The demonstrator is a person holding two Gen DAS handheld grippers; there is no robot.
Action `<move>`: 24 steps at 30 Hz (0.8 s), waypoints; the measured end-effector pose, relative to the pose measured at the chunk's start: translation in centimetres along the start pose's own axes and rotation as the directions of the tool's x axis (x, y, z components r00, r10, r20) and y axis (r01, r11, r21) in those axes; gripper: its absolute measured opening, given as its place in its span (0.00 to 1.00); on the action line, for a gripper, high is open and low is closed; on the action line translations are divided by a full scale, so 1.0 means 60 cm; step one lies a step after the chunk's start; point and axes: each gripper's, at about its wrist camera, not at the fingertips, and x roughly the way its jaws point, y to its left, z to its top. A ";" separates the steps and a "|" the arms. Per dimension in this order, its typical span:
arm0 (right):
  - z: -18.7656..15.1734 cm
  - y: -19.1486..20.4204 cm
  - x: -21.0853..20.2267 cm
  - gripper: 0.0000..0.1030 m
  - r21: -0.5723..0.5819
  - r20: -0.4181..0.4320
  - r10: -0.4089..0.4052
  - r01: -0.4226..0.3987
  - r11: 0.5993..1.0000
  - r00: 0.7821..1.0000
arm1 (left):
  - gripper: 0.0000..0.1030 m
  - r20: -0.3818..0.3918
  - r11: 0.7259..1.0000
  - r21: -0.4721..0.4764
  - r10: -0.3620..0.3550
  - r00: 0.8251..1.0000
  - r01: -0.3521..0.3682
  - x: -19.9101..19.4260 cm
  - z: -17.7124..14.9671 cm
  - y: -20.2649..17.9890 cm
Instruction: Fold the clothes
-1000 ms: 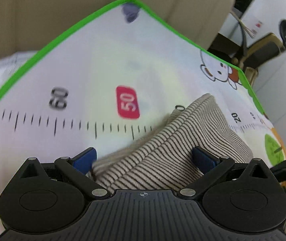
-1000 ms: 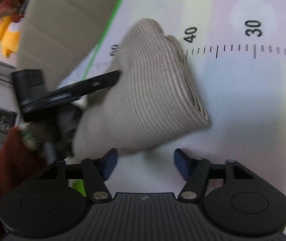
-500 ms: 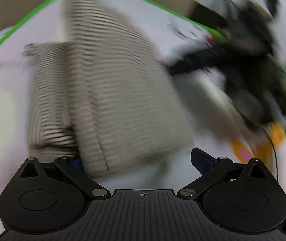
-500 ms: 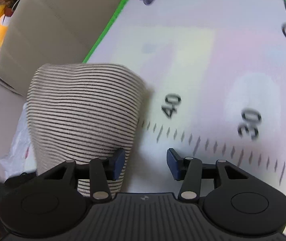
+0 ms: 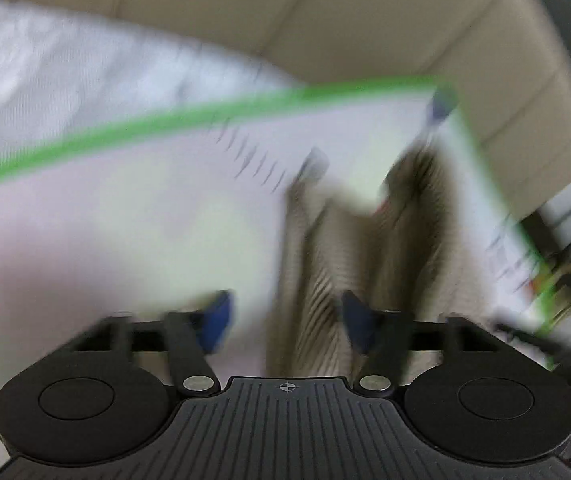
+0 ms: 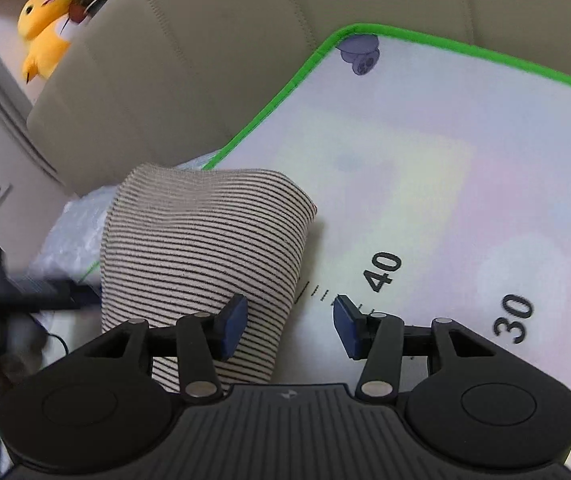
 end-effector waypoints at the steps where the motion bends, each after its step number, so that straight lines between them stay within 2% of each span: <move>1: 0.003 -0.002 0.003 0.49 0.003 0.002 0.001 -0.001 1.000 1.000 | 0.59 -0.015 1.000 0.017 -0.004 1.000 0.004 0.008 -0.006 -0.008; 2: 0.005 -0.003 0.005 0.49 -0.003 0.003 0.001 -0.001 1.000 1.000 | 0.57 -0.030 0.999 0.034 -0.007 1.000 0.008 0.017 -0.012 -0.017; 3: 0.007 -0.010 -0.003 0.49 -0.014 0.004 -0.004 0.004 1.000 1.000 | 0.47 -0.045 0.999 0.051 -0.010 0.999 0.012 0.025 -0.018 -0.025; 4: 0.011 -0.017 -0.005 0.49 -0.017 0.005 -0.014 0.014 1.000 1.000 | 0.44 -0.060 0.998 0.068 -0.013 0.998 0.017 0.033 -0.024 -0.034; 10: 0.042 -0.041 0.009 0.48 0.006 -0.009 -0.032 0.032 0.999 0.999 | 0.55 -0.153 0.984 0.166 -0.042 0.987 0.068 0.065 -0.062 -0.079; 12: 0.041 -0.026 0.012 0.48 -0.024 -0.016 -0.028 0.027 0.999 0.999 | 0.57 -0.169 0.979 0.189 -0.045 0.985 0.077 0.062 -0.070 -0.083; 14: 0.035 0.008 0.008 0.48 -0.149 0.003 -0.069 0.069 0.986 0.998 | 0.58 -0.172 0.981 0.188 -0.021 0.985 0.054 0.052 -0.074 -0.075; 16: 0.030 0.049 -0.004 0.48 -0.304 0.064 -0.146 0.159 0.939 0.987 | 0.63 -0.162 0.985 0.172 -0.003 0.987 0.032 0.040 -0.073 -0.068; 17: 0.026 0.068 -0.018 0.50 -0.365 0.114 -0.158 0.189 0.912 0.981 | 0.66 -0.154 0.987 0.160 0.004 0.988 0.021 0.033 -0.072 -0.066; 18: 0.017 0.090 -0.033 0.54 -0.418 0.159 -0.139 0.194 0.887 0.977 | 0.65 -0.146 0.989 0.149 0.011 0.989 0.011 0.027 -0.071 -0.063; 19: 0.006 0.112 -0.049 0.62 -0.468 0.199 -0.111 0.194 0.862 0.974 | 0.64 -0.139 0.991 0.137 0.019 0.990 0.000 0.020 -0.070 -0.060; 20: -0.009 0.133 -0.055 0.66 -0.508 0.210 -0.087 0.185 0.841 0.974 | 0.61 -0.134 0.992 0.124 0.024 0.991 -0.007 0.017 -0.067 -0.057; 22: -0.045 0.174 -0.059 0.66 -0.581 0.205 -0.042 0.156 0.799 0.978 | 0.60 -0.136 0.996 0.089 0.023 0.990 -0.011 0.016 -0.058 -0.048; 24: -0.091 0.204 -0.043 0.66 -0.661 0.187 -0.054 0.166 0.732 0.981 | 0.59 -0.136 0.999 0.051 0.023 0.990 -0.016 0.014 -0.056 -0.039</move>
